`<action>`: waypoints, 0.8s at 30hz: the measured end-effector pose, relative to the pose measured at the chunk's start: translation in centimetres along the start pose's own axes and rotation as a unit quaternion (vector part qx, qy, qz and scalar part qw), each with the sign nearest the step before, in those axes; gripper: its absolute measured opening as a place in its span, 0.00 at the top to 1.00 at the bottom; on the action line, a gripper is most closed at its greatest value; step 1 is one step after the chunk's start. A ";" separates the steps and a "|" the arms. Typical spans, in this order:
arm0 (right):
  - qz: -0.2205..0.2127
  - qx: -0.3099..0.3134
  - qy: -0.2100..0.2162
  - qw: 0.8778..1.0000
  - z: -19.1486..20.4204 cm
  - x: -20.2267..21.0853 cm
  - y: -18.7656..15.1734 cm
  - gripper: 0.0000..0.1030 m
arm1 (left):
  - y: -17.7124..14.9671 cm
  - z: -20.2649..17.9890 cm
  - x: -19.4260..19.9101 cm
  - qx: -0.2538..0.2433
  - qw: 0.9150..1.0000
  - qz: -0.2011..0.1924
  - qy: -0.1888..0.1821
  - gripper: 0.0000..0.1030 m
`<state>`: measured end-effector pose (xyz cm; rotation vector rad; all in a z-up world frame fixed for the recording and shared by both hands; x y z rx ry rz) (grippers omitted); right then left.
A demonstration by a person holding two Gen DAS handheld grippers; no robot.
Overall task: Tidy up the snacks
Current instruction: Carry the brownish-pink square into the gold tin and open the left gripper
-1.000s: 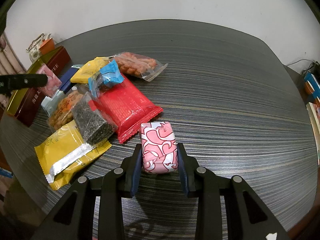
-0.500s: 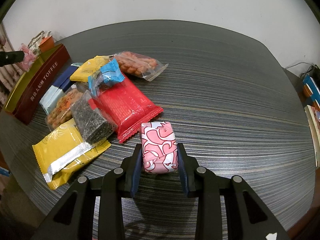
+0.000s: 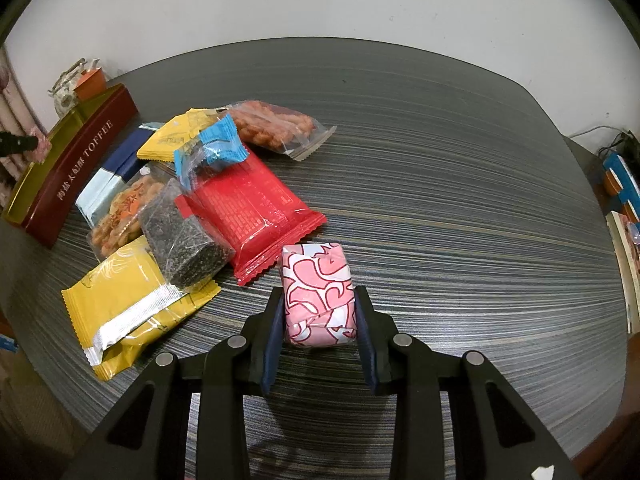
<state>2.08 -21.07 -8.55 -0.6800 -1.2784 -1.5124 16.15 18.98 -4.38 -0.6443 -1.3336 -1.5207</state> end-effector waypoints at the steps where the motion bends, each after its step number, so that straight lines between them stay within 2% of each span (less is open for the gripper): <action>1: 0.001 0.000 -0.001 1.000 0.0 0.0 0.0 0.71 | -0.1 0.2 -0.4 -0.001 1.000 0.004 0.002 0.78; 7: 0.002 -0.003 -0.004 1.000 0.1 -0.3 0.2 0.71 | -0.7 0.5 -2.0 0.001 1.000 0.018 -0.001 0.78; 24: 0.002 -0.016 -0.016 1.000 0.1 -0.2 0.0 0.71 | -1.4 1.0 -3.4 -0.004 1.000 0.026 0.000 0.78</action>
Point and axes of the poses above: each gripper's, at about its wrist camera, not at the fingertips, and x roughly against the way its jaws point, z to its left, y to its top, the point moved 3 cm from there along -x, roughly the way its jaws point, and after that the axes turned 15 degrees about y, right-handed, at the moved point
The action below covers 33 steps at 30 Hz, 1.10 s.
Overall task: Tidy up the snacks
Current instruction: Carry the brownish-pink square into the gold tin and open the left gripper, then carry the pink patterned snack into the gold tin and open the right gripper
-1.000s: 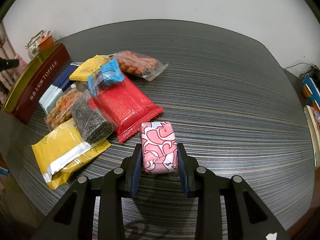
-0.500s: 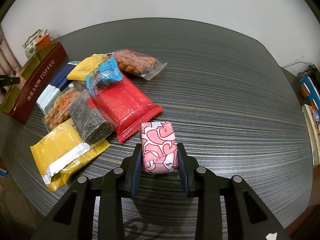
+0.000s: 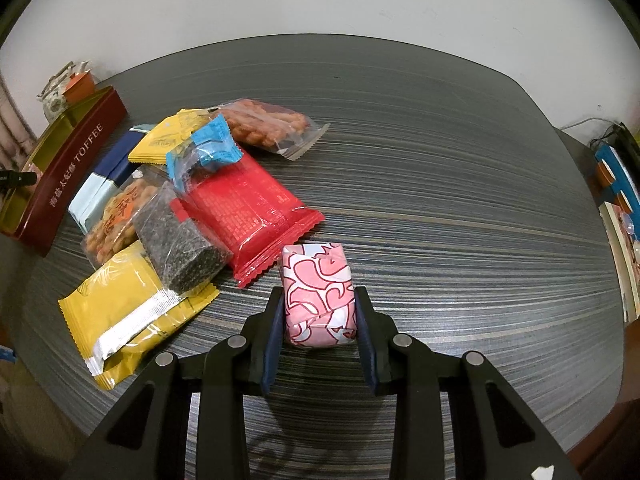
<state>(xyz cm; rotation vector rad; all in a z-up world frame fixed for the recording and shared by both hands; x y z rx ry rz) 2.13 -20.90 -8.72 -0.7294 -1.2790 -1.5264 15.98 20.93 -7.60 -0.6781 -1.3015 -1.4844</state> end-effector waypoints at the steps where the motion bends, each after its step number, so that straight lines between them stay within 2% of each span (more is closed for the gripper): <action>1: 0.000 -0.001 -0.001 1.000 0.0 0.0 0.0 0.71 | 0.0 0.1 0.0 0.000 1.000 -0.001 -0.001 0.78; 15: -0.006 -0.011 -0.025 1.000 0.9 0.4 0.2 0.72 | -0.3 0.3 0.6 -0.010 1.000 -0.009 0.001 0.75; 18: -0.014 -0.018 -0.029 0.999 0.8 0.9 0.5 0.72 | -0.5 0.6 1.3 -0.006 1.000 -0.016 -0.005 0.70; 23: -0.027 -0.024 -0.039 0.999 0.9 1.9 1.0 0.72 | -0.7 1.5 3.5 0.003 0.999 -0.038 -0.019 0.55; 27: -0.040 -0.021 -0.041 0.998 1.6 3.0 2.1 0.72 | -1.1 2.9 5.8 0.011 0.997 -0.069 -0.014 0.53; 33: -0.060 0.007 -0.025 0.998 4.6 4.5 4.2 0.72 | -2.4 6.1 7.9 0.041 0.995 -0.089 0.001 0.44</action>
Point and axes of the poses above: each gripper's, at about its wrist camera, not at the fingertips, and x roughly against the way its jaws point, z to its left, y to its top, the point moved 3 cm from there along -x, roughly the way its jaws point, and after that the axes turned 15 degrees about y, right-handed, at the moved point
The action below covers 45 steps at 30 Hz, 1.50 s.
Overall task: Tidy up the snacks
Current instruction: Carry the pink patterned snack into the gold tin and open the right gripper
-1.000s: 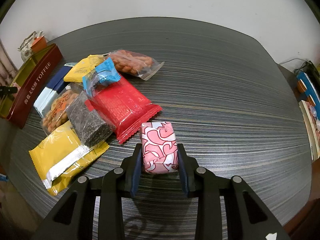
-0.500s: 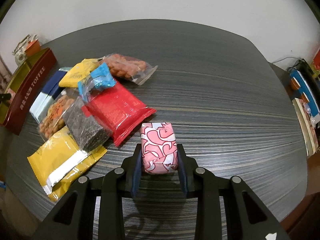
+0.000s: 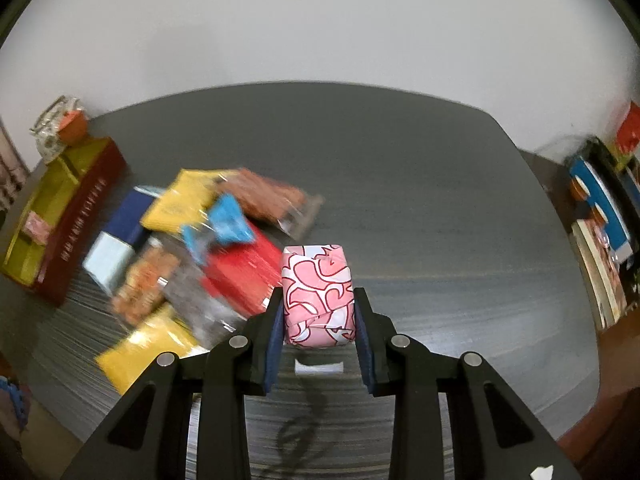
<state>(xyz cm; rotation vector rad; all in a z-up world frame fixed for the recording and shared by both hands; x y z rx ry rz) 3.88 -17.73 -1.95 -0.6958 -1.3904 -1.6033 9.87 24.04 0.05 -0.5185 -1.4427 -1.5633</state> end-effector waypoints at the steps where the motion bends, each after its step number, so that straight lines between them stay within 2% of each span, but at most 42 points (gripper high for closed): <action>1: -0.003 0.007 0.005 1.000 0.6 0.1 0.4 0.72 | -0.3 0.7 0.1 0.005 1.000 -0.003 0.008 0.43; 11: -0.006 0.099 0.082 0.992 12.0 -0.9 4.1 0.72 | -2.7 4.8 -1.6 0.050 0.998 0.023 0.020 0.41; 15: 0.005 0.134 0.114 0.984 16.8 -1.9 4.3 0.72 | -2.8 6.2 -1.8 0.076 0.997 0.025 0.006 0.41; 21: 0.031 0.173 0.147 0.973 22.9 -4.6 3.7 0.72 | -3.2 7.6 -2.8 0.096 0.994 0.046 0.022 0.40; 30: 0.064 0.210 0.161 0.962 27.7 -8.2 3.1 0.72 | -3.3 8.5 -3.5 0.117 0.991 0.059 0.025 0.40; 33: 0.076 0.213 0.162 0.960 28.4 -9.4 3.0 0.72 | -3.2 8.3 -3.6 0.107 0.992 0.056 0.035 0.40; 45: 0.108 0.223 0.138 0.959 29.5 -12.6 3.1 0.72 | -3.3 7.5 -3.5 0.085 0.994 0.057 0.025 0.38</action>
Point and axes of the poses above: each gripper's, at about its wrist camera, not at the fingertips, and x roughly against the way its jaws point, z to its left, y to its top, the point moved 3 cm from there along -x, roughly the way its jaws point, and after that the axes turned 15 degrees about y, right-handed, at the moved point
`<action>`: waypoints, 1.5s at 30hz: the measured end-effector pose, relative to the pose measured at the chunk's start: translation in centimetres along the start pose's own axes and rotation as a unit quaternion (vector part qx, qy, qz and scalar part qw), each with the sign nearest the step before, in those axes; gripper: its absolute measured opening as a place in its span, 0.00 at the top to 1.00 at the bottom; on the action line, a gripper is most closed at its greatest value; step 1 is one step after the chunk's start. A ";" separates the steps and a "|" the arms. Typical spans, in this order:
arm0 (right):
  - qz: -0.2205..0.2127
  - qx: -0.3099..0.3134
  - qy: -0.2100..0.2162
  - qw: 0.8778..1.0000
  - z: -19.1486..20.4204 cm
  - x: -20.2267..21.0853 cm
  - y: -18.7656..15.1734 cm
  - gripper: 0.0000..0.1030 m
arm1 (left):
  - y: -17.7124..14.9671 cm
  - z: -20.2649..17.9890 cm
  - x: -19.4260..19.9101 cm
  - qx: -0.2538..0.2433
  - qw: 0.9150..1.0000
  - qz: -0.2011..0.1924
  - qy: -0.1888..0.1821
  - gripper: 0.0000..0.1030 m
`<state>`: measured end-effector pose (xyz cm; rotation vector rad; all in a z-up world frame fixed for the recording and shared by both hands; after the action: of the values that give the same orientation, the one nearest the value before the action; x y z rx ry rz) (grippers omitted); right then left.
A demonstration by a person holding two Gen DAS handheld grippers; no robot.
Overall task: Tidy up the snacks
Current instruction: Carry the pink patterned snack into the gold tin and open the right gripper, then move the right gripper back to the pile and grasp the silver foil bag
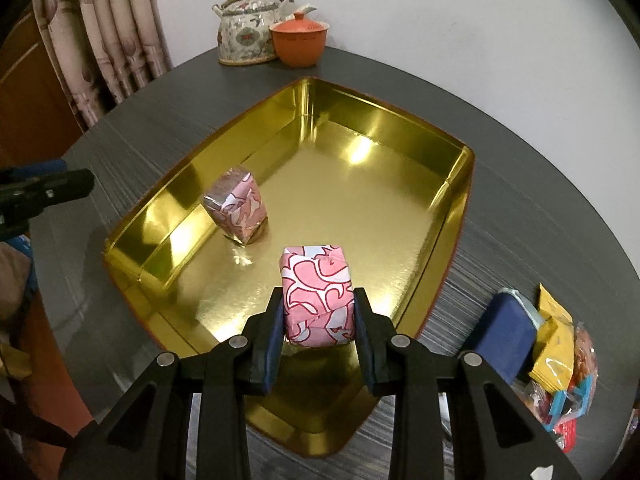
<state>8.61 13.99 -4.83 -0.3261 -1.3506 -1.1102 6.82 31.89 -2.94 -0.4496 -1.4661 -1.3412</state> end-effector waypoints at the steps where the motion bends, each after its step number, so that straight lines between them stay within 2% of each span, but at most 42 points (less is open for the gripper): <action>1: 0.002 -0.001 0.000 1.000 -0.1 -0.1 0.0 0.72 | 0.0 0.0 0.0 0.000 1.000 0.000 -0.001 0.38; 13: 0.019 -0.002 0.002 1.000 -0.2 -1.4 0.4 0.72 | -0.1 -0.4 -0.1 -0.005 1.000 0.003 0.000 0.38; 19: 0.014 -0.007 0.006 1.000 0.0 -1.4 0.5 0.70 | -0.2 -0.5 -0.1 -0.006 1.000 0.004 -0.001 0.37; 28: -0.033 -0.026 0.028 0.999 -0.5 2.9 0.3 0.68 | -0.4 -0.6 -0.1 -0.007 1.000 0.006 0.001 0.37; 34: -0.048 -0.048 0.004 0.998 -4.1 7.3 -2.5 0.68 | -0.4 -0.7 -0.1 -0.010 1.000 0.005 0.003 0.37; 41: -0.034 -0.088 -0.053 0.994 -10.6 11.4 -7.5 0.67 | -0.6 -1.0 0.0 -0.019 1.000 0.002 0.009 0.37; 45: -0.022 -0.109 -0.067 0.991 -13.4 12.9 -10.5 0.63 | -0.7 -1.5 0.3 -0.023 1.000 0.002 0.001 0.37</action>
<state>6.41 -6.86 -1.14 -0.5417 -1.3608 -1.2956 6.83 30.26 -3.31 -0.4807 -1.4347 -1.3732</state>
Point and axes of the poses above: each gripper's, at about its wrist camera, not at the fingertips, and x roughly against the way its jaws point, z to its left, y to its top, the point moved 3 cm from there along -x, roughly the way its jaws point, and after that the axes turned 15 degrees about y, right-handed, at the moved point
